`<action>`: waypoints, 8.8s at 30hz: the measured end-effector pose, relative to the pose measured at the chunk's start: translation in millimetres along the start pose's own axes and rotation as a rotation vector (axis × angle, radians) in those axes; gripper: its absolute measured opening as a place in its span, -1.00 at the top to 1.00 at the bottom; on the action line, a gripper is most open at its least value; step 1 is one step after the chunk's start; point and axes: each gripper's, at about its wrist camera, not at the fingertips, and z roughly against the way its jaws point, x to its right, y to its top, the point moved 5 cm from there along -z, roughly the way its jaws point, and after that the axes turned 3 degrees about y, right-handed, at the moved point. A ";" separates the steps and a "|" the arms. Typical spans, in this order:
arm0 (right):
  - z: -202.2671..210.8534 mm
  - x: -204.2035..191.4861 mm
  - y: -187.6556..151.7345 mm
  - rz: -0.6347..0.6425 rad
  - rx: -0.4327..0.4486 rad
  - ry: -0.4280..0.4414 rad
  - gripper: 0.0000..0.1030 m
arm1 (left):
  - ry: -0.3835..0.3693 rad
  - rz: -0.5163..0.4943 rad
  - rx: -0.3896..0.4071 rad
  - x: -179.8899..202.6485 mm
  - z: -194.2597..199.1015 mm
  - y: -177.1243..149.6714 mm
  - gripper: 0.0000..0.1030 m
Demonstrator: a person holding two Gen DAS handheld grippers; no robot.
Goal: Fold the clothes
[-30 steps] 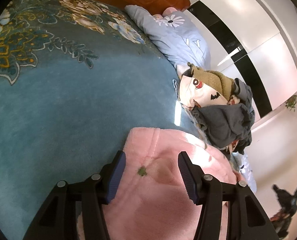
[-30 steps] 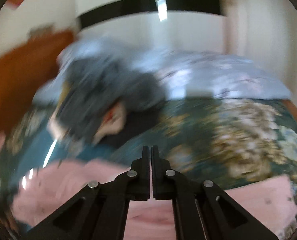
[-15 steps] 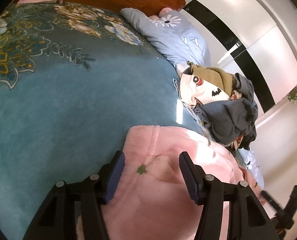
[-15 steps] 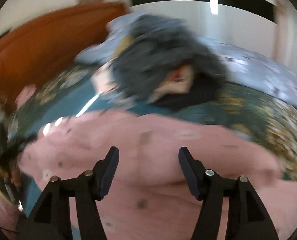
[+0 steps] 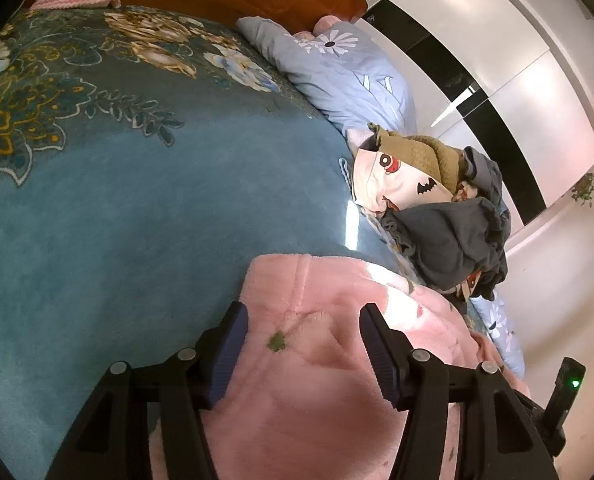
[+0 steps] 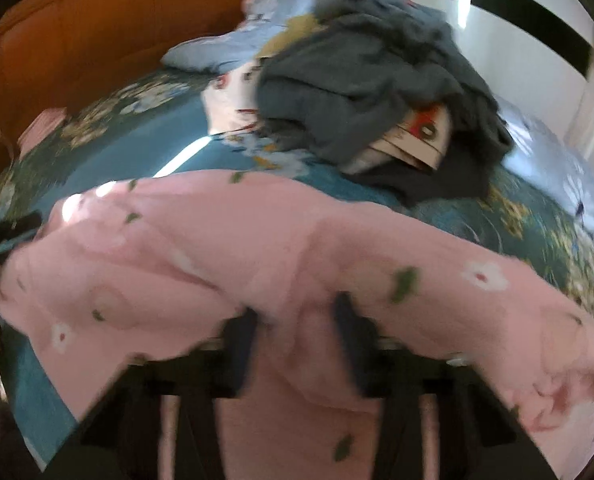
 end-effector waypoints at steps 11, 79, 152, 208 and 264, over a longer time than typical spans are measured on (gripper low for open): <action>116.8 157.5 27.1 -0.340 0.203 -0.078 0.87 | -0.018 0.002 0.010 -3.5 -1.3 -1.6 -0.21; 264.9 376.8 -277.4 -1.183 0.314 -0.375 0.00 | -0.002 0.224 0.032 -45.3 69.9 -44.1 -0.26; 177.4 232.4 -110.1 -0.778 0.321 -0.149 0.08 | -0.116 0.416 -0.144 -57.1 93.0 -95.8 0.04; 21.3 86.5 -74.1 -0.604 0.110 0.324 -0.02 | -0.207 0.413 -0.144 -29.3 28.2 -23.9 -0.23; 21.3 5.4 16.2 -0.337 0.100 0.383 -0.04 | -0.077 0.338 -0.194 -50.2 84.6 -78.4 -0.23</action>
